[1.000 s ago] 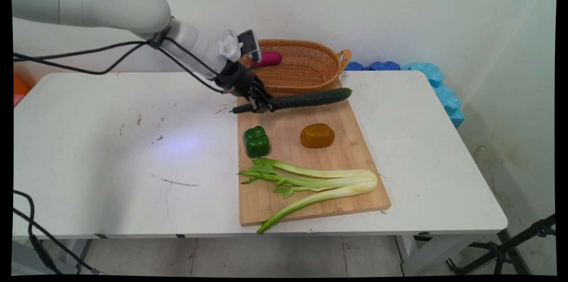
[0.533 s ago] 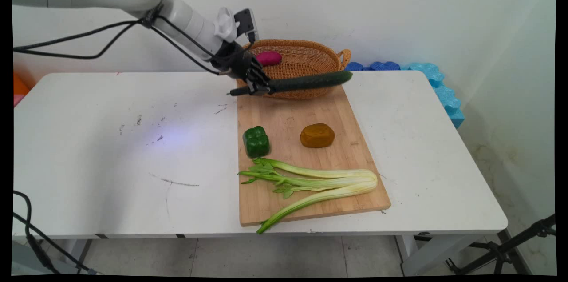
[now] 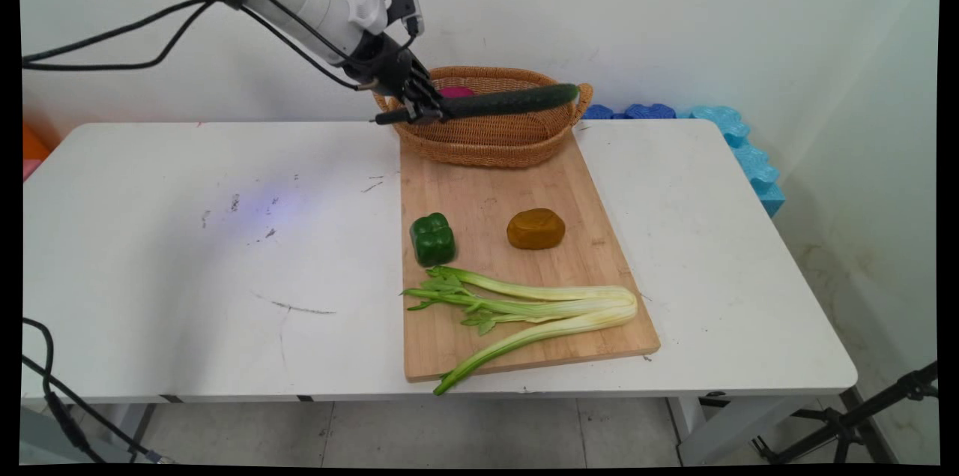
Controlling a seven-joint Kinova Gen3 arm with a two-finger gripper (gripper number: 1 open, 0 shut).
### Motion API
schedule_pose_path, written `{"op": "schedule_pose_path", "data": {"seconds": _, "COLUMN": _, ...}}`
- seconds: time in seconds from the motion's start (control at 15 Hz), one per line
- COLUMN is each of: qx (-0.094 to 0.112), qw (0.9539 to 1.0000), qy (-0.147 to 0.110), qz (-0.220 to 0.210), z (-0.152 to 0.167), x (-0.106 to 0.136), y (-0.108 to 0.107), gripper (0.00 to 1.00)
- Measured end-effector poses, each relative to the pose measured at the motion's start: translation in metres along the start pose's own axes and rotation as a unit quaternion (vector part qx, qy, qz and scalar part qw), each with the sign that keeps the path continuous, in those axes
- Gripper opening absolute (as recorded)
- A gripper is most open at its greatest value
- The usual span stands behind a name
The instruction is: Place the picked object in the vegetable basket
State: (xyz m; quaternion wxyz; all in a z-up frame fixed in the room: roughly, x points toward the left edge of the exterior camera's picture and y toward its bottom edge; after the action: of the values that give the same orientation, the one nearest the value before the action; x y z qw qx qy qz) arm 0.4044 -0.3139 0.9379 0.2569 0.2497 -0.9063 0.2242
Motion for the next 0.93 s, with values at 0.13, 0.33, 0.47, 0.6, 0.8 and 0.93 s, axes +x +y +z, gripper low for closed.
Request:
{"op": "schedule_pose_path", "data": {"seconds": 0.13, "qx": 0.008, "qw": 0.9999, "qy": -0.005, "qz": 0.014, "z": -0.001, "x": -0.002, "y": -0.011, "gripper": 0.00}}
{"op": "schedule_pose_path", "data": {"seconds": 0.33, "qx": 0.013, "qw": 0.9991, "qy": -0.016, "qz": 0.037, "z": 0.002, "x": -0.006, "y": -0.025, "gripper": 0.00}}
{"op": "schedule_pose_path", "data": {"seconds": 0.47, "qx": 0.015, "qw": 0.9984, "qy": -0.022, "qz": 0.050, "z": 0.006, "x": -0.010, "y": -0.032, "gripper": 0.00}}
{"op": "schedule_pose_path", "data": {"seconds": 0.6, "qx": 0.016, "qw": 0.9975, "qy": -0.028, "qz": 0.063, "z": 0.014, "x": -0.015, "y": -0.042, "gripper": 0.00}}
{"op": "schedule_pose_path", "data": {"seconds": 0.8, "qx": 0.016, "qw": 0.9966, "qy": -0.036, "qz": 0.072, "z": 0.031, "x": -0.024, "y": -0.054, "gripper": 0.00}}
{"op": "schedule_pose_path", "data": {"seconds": 0.93, "qx": 0.017, "qw": 0.9964, "qy": -0.038, "qz": 0.074, "z": 0.039, "x": -0.026, "y": -0.058, "gripper": 0.00}}
